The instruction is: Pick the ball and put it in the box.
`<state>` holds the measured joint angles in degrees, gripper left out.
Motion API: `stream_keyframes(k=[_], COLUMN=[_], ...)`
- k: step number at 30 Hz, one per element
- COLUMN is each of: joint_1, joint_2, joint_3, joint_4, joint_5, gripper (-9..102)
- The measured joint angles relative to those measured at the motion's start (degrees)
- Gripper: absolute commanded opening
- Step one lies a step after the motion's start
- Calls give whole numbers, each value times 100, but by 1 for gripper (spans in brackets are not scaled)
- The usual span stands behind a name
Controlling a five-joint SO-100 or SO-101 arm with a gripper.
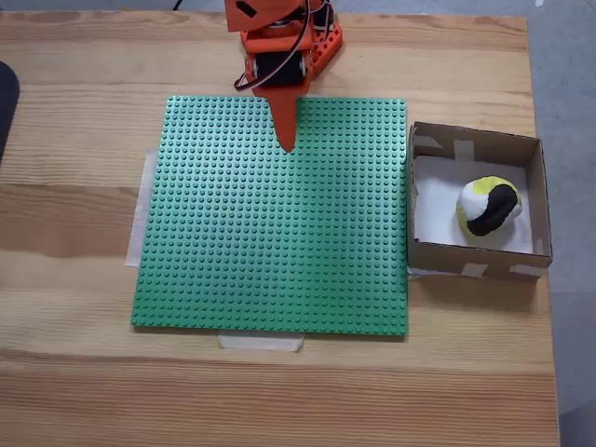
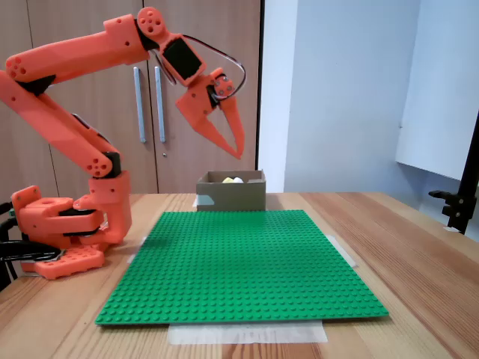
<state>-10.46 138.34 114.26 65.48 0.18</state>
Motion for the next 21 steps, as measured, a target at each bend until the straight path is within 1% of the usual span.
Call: stream_keyframes(k=[21], joint_1=[554], joint_2=[1099], joint_3=[1178], joint_4=[-483], joint_5=[185], gripper=[-1])
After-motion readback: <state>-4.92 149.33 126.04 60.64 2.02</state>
